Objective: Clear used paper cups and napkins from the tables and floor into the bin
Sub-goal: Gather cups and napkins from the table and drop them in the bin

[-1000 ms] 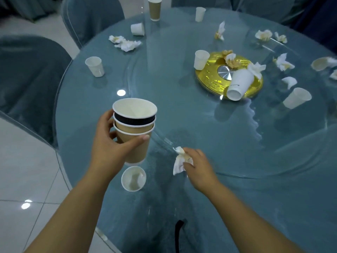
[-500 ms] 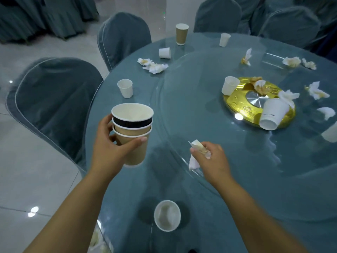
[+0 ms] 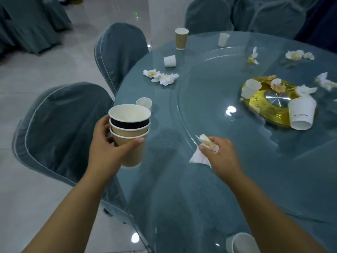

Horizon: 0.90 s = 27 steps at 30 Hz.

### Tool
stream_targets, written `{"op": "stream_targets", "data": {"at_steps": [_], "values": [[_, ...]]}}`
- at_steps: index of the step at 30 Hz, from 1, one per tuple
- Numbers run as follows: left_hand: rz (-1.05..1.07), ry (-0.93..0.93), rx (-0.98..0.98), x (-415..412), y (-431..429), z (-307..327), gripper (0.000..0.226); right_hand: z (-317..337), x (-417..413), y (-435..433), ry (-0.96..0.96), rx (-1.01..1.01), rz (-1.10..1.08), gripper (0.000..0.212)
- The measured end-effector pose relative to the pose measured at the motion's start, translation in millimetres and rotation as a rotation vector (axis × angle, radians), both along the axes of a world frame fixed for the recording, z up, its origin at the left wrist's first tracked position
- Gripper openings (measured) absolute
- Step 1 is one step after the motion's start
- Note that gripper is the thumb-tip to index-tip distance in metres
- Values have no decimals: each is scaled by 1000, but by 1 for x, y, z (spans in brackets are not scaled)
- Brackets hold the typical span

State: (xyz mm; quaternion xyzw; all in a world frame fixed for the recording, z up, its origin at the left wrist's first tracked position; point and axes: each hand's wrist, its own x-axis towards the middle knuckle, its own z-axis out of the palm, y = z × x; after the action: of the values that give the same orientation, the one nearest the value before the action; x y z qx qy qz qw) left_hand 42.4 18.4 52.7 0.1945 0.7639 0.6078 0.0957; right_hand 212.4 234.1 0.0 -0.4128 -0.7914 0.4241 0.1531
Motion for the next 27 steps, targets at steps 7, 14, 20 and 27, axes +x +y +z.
{"op": "stream_targets", "data": {"at_steps": [7, 14, 20, 27], "values": [[-28, 64, 3, -43, 24, 12, 92, 14, -54, 24, -25, -1, 74, 58], [-42, 82, 31, -130, 62, 19, 99, 8, -142, 63, -64, 78, 104, 44], [-65, 73, 28, -236, 112, 3, 88, -17, -258, 112, -119, 153, 70, 42], [-62, 64, 50, -325, 155, -29, 85, -45, -379, 175, -363, 401, 143, 47]]}}
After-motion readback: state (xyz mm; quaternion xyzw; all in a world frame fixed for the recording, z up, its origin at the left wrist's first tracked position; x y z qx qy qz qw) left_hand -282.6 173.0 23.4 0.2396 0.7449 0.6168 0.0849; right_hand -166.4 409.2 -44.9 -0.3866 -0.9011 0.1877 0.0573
